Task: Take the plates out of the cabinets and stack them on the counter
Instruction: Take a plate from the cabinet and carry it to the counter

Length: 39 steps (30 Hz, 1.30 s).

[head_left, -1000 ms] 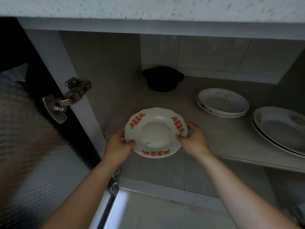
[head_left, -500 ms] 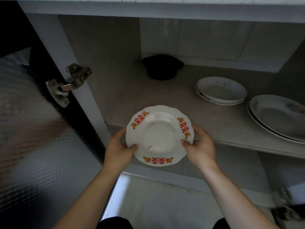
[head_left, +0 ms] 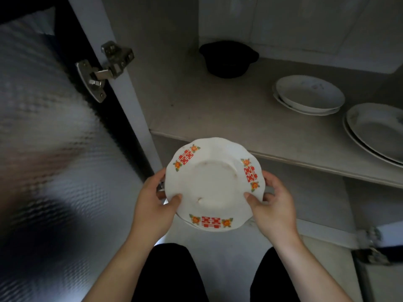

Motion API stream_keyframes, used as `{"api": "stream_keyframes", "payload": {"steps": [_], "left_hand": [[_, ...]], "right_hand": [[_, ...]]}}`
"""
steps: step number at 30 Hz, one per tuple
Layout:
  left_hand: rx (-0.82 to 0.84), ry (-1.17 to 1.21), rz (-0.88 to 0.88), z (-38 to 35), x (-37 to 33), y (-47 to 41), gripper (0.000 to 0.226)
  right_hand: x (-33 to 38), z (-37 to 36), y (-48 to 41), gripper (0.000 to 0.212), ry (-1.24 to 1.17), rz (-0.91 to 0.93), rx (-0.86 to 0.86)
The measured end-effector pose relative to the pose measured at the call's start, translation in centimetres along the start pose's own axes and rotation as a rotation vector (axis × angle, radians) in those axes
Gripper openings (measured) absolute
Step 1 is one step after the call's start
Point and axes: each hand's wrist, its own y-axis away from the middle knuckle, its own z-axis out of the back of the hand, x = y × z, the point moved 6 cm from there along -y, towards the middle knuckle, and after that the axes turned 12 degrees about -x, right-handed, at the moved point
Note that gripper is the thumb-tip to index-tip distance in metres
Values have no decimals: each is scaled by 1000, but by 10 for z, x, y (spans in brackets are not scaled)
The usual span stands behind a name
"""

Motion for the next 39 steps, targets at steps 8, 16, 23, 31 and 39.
{"api": "stream_keyframes", "payload": {"steps": [8,16,23,31,39], "left_hand": [[-33,-107,85,45,-60,32,58],[-3,-241,254,138,-161,95,55],[-59,-234,305,216,-282,145,56],[-187,-69,265,270,-415,174,54],[-342,39,223,298,-469,209,54]], "right_hand": [[53,22,37,50,35,-145,34],[174,84,124,51,125,-248,160],[311,137,165,51,176,-168,268],[444,184,168,49,51,-33,331],[499,191,172,48,-40,94,421]]}}
